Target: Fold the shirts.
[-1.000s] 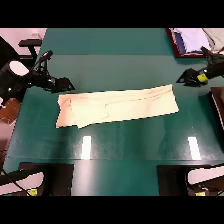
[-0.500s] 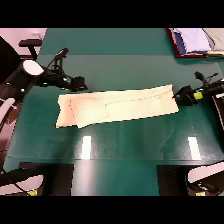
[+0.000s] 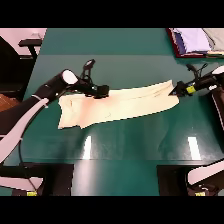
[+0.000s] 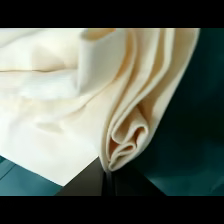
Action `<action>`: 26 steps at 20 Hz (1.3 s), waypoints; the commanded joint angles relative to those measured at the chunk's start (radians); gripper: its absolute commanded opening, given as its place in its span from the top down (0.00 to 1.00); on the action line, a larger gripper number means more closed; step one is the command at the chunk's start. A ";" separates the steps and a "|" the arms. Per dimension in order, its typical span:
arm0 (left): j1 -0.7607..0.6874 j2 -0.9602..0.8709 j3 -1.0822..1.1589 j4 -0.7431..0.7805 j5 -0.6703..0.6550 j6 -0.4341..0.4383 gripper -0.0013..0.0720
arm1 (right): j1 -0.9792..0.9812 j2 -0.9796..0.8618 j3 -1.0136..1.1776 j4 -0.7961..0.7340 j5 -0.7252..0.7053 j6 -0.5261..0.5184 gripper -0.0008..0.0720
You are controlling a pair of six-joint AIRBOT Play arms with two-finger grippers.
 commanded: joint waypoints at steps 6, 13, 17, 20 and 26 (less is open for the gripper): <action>-0.097 -0.247 0.224 -0.010 -0.010 -0.049 0.95 | 0.132 0.224 0.163 0.234 0.016 0.016 0.97; -0.100 -0.291 0.263 0.043 -0.083 -0.063 0.95 | 0.334 0.270 0.320 0.236 0.004 0.032 0.97; -0.100 -0.291 0.263 0.060 -0.076 -0.078 0.95 | 0.424 0.270 0.347 0.236 -0.022 0.032 0.97; -0.094 -0.287 0.296 0.067 -0.112 -0.076 0.95 | 0.482 0.270 0.346 0.236 -0.034 0.031 0.97; 0.071 -0.035 0.365 0.348 -0.269 -0.077 0.95 | 0.647 0.255 0.347 0.238 -0.111 0.031 0.97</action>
